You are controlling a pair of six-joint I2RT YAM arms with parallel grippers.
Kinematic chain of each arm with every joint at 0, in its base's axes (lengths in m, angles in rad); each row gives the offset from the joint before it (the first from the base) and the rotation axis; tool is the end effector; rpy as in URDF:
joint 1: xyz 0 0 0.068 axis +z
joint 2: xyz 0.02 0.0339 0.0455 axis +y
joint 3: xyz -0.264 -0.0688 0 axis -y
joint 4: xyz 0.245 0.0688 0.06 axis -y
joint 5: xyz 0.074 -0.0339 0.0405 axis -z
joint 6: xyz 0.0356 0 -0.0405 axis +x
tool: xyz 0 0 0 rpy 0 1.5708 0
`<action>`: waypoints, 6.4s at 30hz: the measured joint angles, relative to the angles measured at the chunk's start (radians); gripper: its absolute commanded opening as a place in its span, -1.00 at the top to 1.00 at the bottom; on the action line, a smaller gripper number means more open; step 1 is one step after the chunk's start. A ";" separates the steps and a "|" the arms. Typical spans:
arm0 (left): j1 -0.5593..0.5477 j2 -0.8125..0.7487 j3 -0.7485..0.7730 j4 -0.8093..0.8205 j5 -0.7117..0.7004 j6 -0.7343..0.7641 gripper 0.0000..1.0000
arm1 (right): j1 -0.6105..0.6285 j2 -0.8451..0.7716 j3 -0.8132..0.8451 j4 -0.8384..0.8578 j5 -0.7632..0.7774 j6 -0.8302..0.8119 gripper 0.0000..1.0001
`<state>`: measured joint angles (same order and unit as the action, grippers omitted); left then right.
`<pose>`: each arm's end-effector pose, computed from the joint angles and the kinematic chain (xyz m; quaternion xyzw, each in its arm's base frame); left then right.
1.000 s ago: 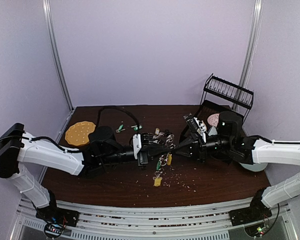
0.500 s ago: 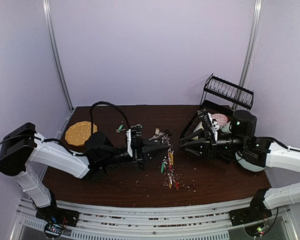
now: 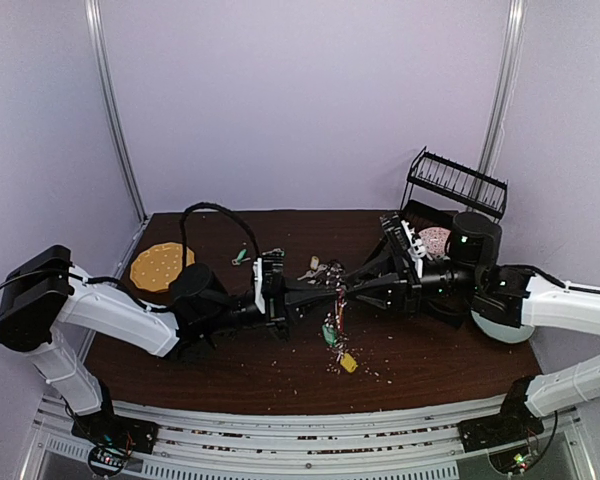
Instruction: Put the keys on the keyring
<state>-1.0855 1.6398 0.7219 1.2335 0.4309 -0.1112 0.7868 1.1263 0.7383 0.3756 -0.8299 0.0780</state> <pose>0.1435 -0.3040 0.2517 0.4214 0.4259 -0.5491 0.5826 0.1607 0.1984 0.3135 -0.4916 0.5123 0.5299 0.4637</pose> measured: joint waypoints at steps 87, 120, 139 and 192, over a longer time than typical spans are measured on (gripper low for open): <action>0.013 -0.151 0.122 -0.726 -0.026 0.273 1.00 | 0.079 -0.095 0.130 -0.470 0.360 -0.262 0.44; 0.007 -0.101 0.017 -0.227 0.025 0.151 1.00 | 0.047 0.005 0.025 -0.096 0.019 -0.016 1.00; 0.019 0.072 0.122 0.170 0.077 -0.060 1.00 | 0.040 -0.014 0.025 0.067 0.043 0.035 0.74; -0.021 0.016 0.100 -0.034 -0.008 0.026 0.30 | 0.037 -0.079 0.120 -0.270 0.112 -0.147 1.00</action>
<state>-1.1069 1.6562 0.8219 1.1999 0.4229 -0.0856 0.8242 1.0470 0.8585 0.1059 -0.7177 -0.0689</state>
